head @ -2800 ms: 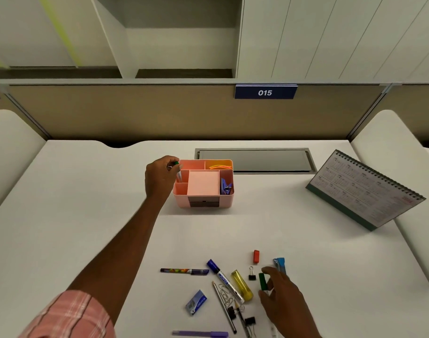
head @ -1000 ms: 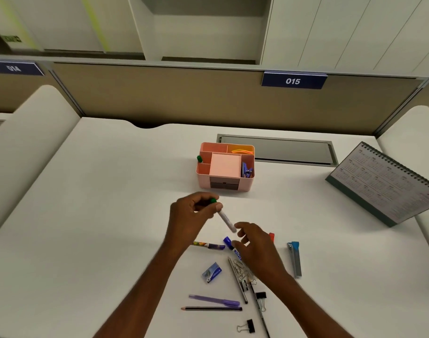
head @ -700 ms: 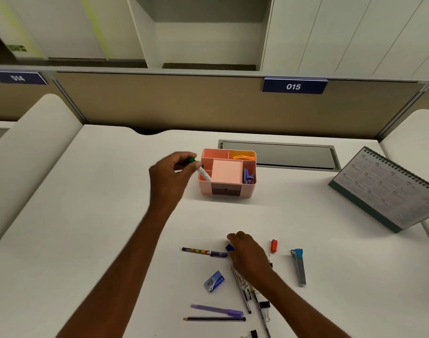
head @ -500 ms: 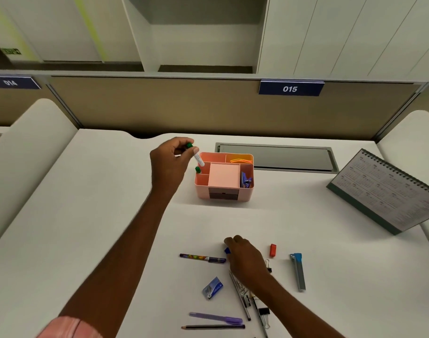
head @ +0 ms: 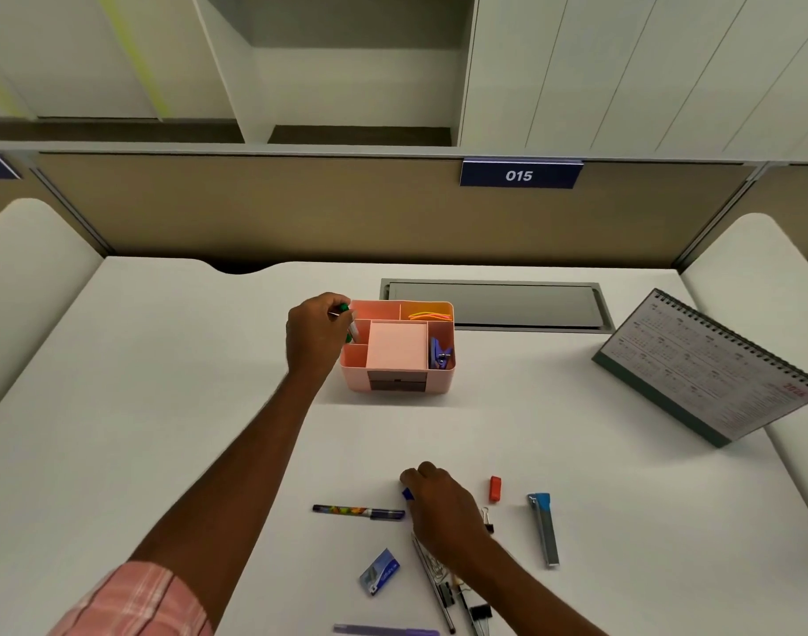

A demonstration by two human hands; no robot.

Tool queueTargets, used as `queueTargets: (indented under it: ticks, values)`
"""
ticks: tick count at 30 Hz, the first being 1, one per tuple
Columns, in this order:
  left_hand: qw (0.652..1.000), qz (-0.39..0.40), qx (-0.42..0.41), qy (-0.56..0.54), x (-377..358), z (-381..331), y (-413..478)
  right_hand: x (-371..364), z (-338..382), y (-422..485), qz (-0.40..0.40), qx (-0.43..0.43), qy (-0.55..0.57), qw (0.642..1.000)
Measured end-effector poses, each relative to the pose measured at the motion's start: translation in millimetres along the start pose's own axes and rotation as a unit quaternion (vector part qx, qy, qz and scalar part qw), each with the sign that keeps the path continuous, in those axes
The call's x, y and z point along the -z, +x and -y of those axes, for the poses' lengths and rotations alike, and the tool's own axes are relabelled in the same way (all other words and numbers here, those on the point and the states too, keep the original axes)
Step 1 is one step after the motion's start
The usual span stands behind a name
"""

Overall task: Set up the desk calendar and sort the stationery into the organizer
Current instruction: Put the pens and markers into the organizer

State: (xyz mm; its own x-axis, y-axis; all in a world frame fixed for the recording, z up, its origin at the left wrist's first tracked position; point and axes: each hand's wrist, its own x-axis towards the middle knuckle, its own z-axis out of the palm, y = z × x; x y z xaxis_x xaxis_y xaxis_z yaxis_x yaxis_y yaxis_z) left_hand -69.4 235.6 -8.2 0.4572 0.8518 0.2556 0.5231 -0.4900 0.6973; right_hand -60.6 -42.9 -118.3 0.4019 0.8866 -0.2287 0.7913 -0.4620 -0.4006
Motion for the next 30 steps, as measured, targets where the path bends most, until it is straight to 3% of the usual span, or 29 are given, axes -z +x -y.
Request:
queueTargets:
  ticks: [18, 30]
  values:
    - [0.982, 0.008, 0.083, 0.168, -26, -10, 0, -5, -3, 1, -0.014, 0.016, 0.001, 1.000]
    - [0.988, 0.032, 0.100, 0.117, -26, -7, 1, -8, -2, 0, -0.030, 0.001, 0.036, 0.999]
